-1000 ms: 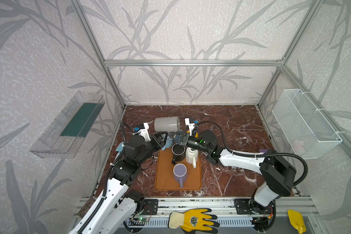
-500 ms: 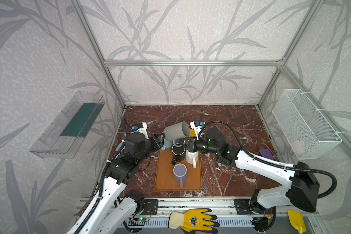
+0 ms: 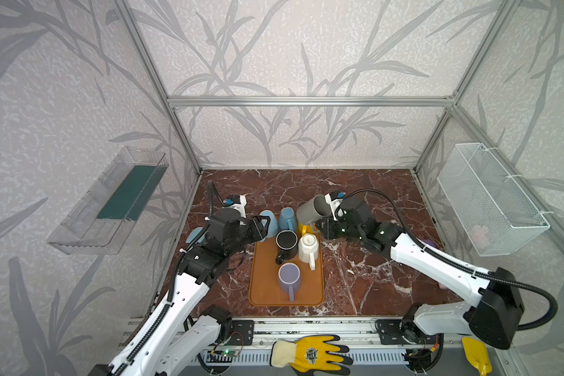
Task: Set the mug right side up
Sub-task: 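Open the left gripper and carry the grey mug away with the right gripper, then lower the upright grey mug onto the table with the right gripper and release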
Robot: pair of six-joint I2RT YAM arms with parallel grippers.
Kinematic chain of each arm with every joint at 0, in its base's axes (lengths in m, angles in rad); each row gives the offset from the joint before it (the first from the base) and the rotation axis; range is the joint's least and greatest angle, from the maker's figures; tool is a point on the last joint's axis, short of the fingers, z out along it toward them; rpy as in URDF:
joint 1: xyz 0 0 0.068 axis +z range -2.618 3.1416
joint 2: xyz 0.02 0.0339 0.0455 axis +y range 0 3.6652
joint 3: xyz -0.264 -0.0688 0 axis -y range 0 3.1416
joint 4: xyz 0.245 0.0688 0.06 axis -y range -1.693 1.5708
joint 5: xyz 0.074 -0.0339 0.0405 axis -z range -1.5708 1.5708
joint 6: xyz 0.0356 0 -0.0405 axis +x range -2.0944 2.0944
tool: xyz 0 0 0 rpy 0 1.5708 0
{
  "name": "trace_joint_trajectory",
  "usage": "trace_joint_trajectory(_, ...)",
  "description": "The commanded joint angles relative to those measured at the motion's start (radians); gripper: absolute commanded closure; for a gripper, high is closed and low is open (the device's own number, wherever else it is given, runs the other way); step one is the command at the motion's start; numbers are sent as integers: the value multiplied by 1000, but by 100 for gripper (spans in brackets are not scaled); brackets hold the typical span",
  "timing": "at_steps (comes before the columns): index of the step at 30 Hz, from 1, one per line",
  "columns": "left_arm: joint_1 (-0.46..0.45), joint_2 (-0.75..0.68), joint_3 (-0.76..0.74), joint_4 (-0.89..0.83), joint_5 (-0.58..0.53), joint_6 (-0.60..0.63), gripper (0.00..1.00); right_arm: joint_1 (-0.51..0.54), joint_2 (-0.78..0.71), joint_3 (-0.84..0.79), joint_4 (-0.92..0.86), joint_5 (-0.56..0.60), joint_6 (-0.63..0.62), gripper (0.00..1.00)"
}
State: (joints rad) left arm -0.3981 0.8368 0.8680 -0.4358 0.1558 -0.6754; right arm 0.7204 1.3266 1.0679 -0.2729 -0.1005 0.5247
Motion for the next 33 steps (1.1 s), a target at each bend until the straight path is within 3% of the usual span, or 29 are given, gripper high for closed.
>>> trace_joint_trajectory(1,-2,5,-16,44,6,8,52,-40,-71,95,-37,74,-105,100)
trace_joint_trajectory(15,-13,-20,-46,68,-23,-5,53,-305,44,255,-324,198,-295,100)
trace_joint_trajectory(22,-15,-44,-65,66,-75,-16,52,-444,151,300,-318,188,-361,100)
trace_joint_trajectory(33,-15,-31,-57,58,-76,-35,50,-557,368,393,-279,181,-416,100)
